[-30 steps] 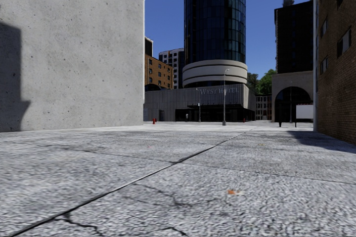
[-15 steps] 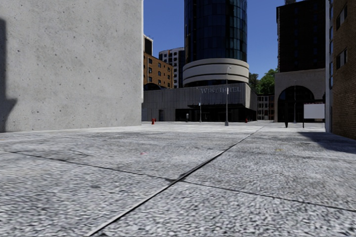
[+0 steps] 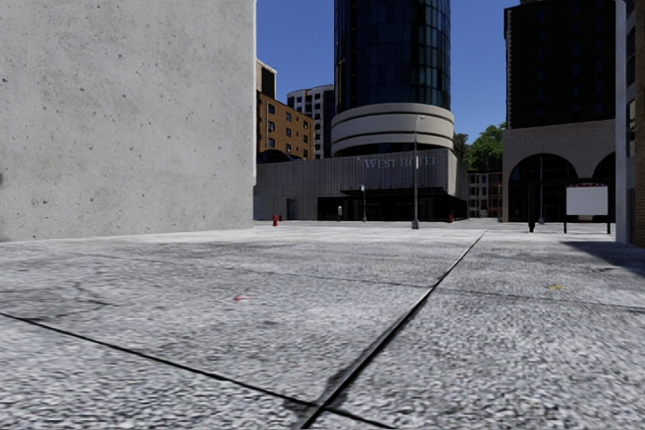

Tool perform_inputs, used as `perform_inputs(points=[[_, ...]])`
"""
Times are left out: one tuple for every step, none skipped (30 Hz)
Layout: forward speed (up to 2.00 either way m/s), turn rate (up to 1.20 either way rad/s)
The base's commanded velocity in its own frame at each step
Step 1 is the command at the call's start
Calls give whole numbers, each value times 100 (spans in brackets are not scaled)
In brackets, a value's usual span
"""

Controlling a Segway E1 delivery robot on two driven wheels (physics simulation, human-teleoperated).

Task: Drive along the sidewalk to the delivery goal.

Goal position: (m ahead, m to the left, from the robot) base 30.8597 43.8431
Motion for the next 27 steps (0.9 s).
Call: perform_inputs(points=[[200, 0], [200, 0], [200, 0], [200, 0], [200, 0], [200, 0], [200, 0], [200, 0], [200, 0], [200, 0], [200, 0], [200, 0], [200, 0], [200, 0], [200, 0], [200, 0], [200, 0], [200, 0], [200, 0], [200, 0], [200, 0], [200, 0], [200, 0], [200, 0], [200, 0], [200, 0], [200, 0]])
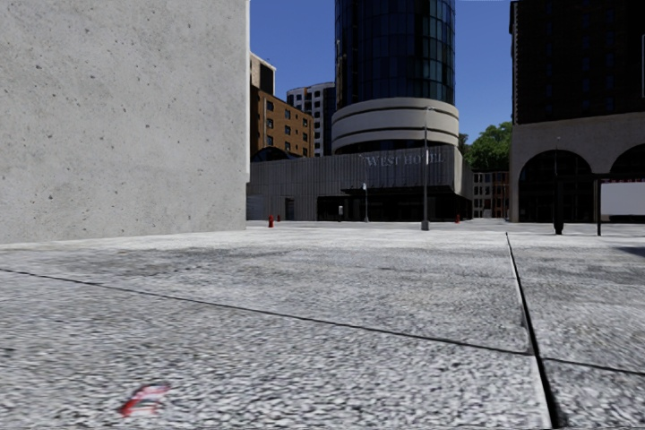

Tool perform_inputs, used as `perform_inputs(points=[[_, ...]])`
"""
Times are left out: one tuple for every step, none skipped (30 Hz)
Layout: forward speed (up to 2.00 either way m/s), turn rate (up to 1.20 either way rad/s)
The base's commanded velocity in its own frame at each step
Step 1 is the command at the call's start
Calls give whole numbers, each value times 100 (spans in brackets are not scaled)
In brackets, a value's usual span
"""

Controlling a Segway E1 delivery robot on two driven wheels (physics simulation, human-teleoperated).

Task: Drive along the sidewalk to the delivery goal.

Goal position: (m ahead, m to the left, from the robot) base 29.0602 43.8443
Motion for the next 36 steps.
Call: perform_inputs(points=[[200, 0], [200, 0], [200, 0], [200, 0], [200, 0], [200, 0], [200, 0], [200, 0], [200, 0], [200, 0], [200, 0], [200, 0], [200, 0], [200, 0], [200, 0], [200, 0], [200, 0], [200, 0], [200, 0], [200, 0], [200, 0], [200, 0], [200, 0], [200, 0], [200, 0], [200, 0], [200, 0], [200, 0], [200, 0], [200, 0], [200, 0], [200, 0], [200, 0], [200, 0], [200, 0], [200, 0]])
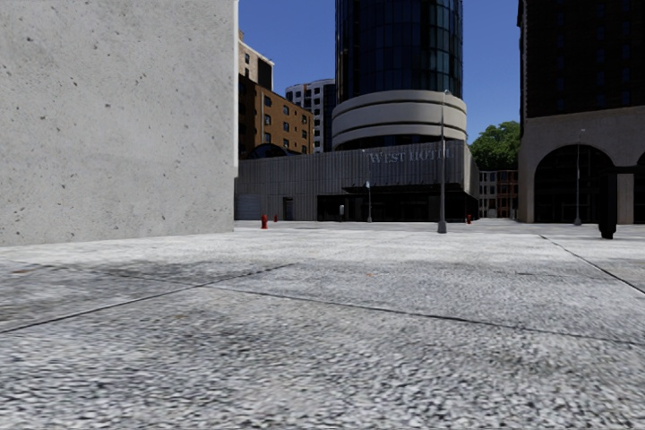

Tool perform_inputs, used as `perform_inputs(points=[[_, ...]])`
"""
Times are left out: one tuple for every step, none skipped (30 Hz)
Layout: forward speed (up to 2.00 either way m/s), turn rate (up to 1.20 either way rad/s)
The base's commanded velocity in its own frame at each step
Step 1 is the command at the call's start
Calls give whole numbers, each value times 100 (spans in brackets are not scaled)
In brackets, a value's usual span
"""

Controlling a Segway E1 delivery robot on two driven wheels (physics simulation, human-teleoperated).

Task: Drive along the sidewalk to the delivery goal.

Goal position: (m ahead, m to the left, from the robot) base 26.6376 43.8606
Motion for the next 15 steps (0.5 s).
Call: perform_inputs(points=[[200, 0], [200, 0], [200, 0], [200, 0], [200, 0], [200, 0], [200, 0], [200, 0], [200, 0], [200, 0], [200, 0], [200, 0], [200, 0], [200, 0], [200, 0]])
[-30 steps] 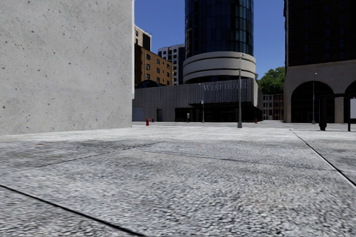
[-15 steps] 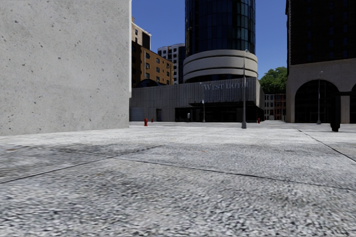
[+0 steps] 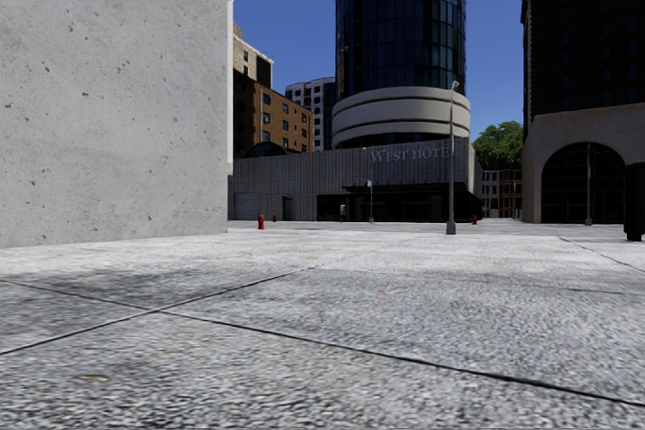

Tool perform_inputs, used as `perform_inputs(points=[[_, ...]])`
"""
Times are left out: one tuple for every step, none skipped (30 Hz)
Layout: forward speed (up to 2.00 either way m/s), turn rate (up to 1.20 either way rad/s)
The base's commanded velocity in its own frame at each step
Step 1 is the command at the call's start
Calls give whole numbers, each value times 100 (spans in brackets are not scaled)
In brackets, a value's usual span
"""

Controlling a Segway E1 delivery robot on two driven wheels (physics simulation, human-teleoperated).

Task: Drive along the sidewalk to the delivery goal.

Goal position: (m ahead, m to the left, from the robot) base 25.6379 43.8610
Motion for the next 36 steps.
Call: perform_inputs(points=[[200, 0], [200, 0], [200, 0], [200, 0], [200, 0], [200, 0], [200, 0], [200, 0], [200, 0], [200, 0], [200, 0], [200, 0], [200, 0], [200, 0], [200, 0], [200, 0], [200, 0], [200, 0], [200, 0], [200, 0], [200, 0], [200, 0], [200, 0], [200, 0], [200, 0], [200, 0], [200, 0], [200, 0], [200, 0], [200, 0], [200, 0], [200, 0], [200, 0], [200, 0], [200, 0], [200, 0]])
